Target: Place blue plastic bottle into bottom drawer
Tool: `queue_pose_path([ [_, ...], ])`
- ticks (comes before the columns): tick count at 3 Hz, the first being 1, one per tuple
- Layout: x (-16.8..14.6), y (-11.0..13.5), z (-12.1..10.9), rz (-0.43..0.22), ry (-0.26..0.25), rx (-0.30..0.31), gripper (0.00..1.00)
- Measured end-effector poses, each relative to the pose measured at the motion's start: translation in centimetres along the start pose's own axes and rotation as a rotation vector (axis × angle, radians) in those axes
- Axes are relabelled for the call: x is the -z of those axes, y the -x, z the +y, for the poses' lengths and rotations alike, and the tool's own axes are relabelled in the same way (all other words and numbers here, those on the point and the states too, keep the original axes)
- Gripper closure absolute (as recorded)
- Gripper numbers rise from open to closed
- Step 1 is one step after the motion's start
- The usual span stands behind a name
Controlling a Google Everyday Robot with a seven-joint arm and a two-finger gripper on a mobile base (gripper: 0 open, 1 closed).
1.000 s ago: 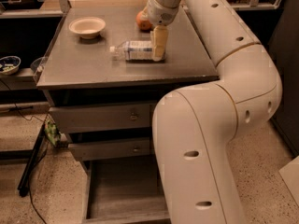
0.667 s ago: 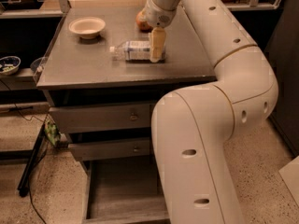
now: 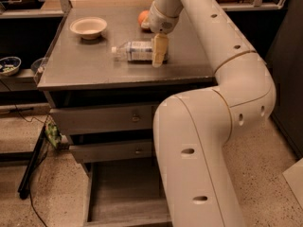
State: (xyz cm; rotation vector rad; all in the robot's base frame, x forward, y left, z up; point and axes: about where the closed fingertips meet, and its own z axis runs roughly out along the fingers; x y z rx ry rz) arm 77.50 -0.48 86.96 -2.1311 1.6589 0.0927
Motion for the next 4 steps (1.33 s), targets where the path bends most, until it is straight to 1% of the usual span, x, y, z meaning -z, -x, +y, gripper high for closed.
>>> queue_pose_path([
  [1, -0.86, 0.19, -1.07, 0.039, -0.026, -0.015, 0.00],
  [4, -1.66, -0.09, -1.21, 0.054, -0.020, -0.016, 0.00],
])
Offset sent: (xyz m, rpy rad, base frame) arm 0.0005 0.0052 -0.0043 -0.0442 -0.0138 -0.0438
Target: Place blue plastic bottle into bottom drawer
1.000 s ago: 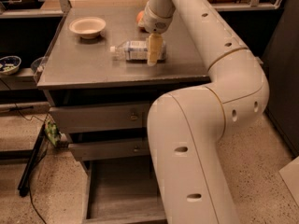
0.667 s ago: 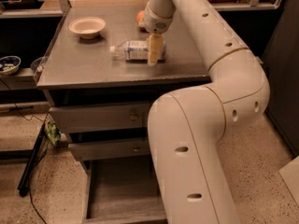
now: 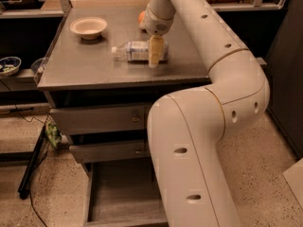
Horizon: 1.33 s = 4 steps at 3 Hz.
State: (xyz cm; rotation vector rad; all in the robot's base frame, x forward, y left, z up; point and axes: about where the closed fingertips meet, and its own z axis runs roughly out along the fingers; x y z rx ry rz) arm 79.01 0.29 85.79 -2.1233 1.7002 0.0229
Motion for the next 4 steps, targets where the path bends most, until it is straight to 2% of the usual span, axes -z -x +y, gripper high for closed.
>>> queue_pose_path([
  [2, -1.0, 0.2, 0.4, -0.014, 0.023, 0.003, 0.00],
  [3, -1.9, 0.6, 0.7, -0.042, 0.040, 0.002, 0.02],
  [4, -1.9, 0.6, 0.7, -0.042, 0.040, 0.002, 0.25],
])
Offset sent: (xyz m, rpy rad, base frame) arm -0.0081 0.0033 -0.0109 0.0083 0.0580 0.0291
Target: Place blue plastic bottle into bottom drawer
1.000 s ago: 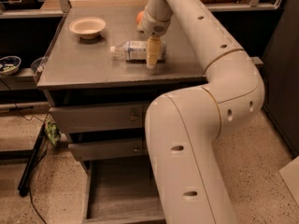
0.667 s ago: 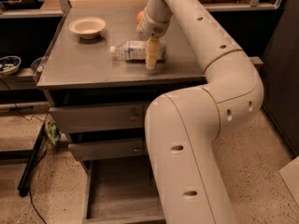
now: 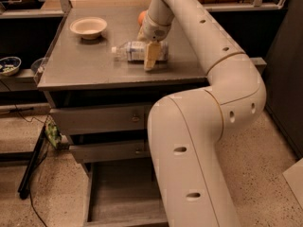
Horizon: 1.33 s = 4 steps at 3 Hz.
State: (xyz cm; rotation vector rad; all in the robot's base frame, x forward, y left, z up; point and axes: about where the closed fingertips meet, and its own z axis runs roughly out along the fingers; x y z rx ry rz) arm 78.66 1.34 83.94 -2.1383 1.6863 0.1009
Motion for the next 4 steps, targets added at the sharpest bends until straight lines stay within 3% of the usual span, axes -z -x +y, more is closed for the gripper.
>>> queue_pose_path([
  [1, 0.00, 0.00, 0.00, 0.000, 0.000, 0.000, 0.55],
  [3, -0.15, 0.03, -0.10, -0.002, -0.002, 0.000, 1.00],
  [4, -0.20, 0.05, -0.15, -0.003, -0.004, -0.001, 1.00],
])
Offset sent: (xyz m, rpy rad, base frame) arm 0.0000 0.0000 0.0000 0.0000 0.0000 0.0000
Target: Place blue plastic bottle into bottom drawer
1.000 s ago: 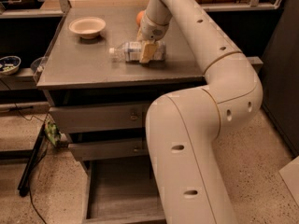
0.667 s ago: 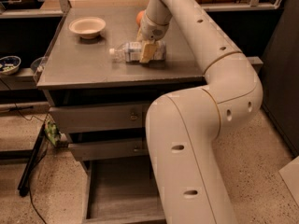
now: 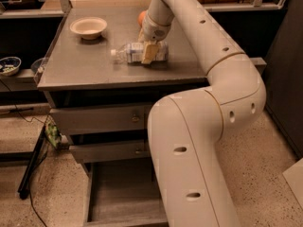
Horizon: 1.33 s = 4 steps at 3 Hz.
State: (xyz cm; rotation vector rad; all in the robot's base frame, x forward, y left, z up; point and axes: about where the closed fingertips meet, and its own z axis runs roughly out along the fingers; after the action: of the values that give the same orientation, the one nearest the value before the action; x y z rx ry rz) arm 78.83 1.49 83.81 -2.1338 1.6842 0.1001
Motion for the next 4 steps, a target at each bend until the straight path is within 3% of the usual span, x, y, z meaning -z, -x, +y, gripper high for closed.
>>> queue_pose_path([
  [2, 5.5, -0.2, -0.3, -0.005, -0.087, -0.027, 1.00],
  [4, 10.5, -0.3, 2.5, -0.020, -0.158, -0.059, 1.00],
])
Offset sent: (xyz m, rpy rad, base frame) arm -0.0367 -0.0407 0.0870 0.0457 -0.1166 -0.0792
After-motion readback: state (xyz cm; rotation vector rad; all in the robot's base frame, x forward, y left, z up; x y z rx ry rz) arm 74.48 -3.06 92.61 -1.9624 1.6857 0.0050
